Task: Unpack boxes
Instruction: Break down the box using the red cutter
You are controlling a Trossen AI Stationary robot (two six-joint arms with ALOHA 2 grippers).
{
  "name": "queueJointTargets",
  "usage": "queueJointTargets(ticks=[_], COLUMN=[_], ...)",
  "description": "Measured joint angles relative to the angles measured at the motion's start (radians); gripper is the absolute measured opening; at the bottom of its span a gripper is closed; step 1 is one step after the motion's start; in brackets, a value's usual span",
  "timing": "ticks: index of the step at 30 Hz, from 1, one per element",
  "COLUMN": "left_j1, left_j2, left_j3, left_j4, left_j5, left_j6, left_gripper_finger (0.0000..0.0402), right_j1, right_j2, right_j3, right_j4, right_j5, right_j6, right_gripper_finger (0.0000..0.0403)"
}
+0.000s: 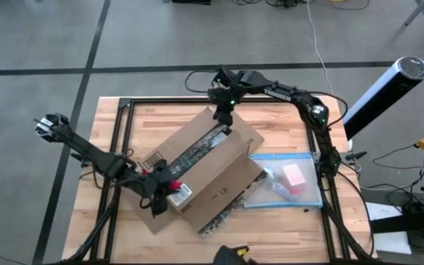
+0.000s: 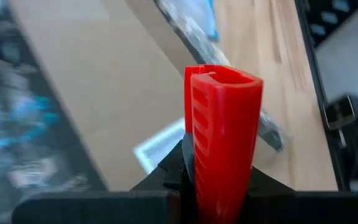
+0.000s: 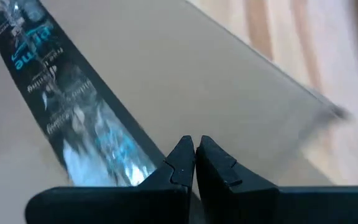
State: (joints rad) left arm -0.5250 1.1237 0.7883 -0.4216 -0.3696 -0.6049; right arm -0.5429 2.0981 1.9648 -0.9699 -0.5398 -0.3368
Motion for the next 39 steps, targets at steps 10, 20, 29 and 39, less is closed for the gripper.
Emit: queueJointTargets(ticks=[10,20,29,39], left_j1=[-0.021,-0.055,-0.054,-0.045], left_j2=[-0.148,-0.268,-0.308,-0.313], left_j3=[-0.104,-0.223,-0.251,-0.253], left_j4=[-0.025,-0.022,-0.100,-0.212], left_j5=[-0.108,-0.164,-0.332,-0.451], left_j6=[-0.138,-0.249,-0.265,-0.343], left_gripper_finger=[0.0029,0.0029,0.0029,0.0029], right_j1=[-0.028,-0.014,0.011,0.053], right_j2=[-0.251,-0.470,-0.526,-0.575], right_j3=[-0.319,-0.707,-0.822,-0.899], right_j4=[0.130,0.383,0.376,0.372], right_j5=[0.096,0.099,0.133,0.125], right_j6=[0.072,0.270,0.299,0.339], right_gripper_finger=[0.0000,0.0000,0.0000,0.0000])
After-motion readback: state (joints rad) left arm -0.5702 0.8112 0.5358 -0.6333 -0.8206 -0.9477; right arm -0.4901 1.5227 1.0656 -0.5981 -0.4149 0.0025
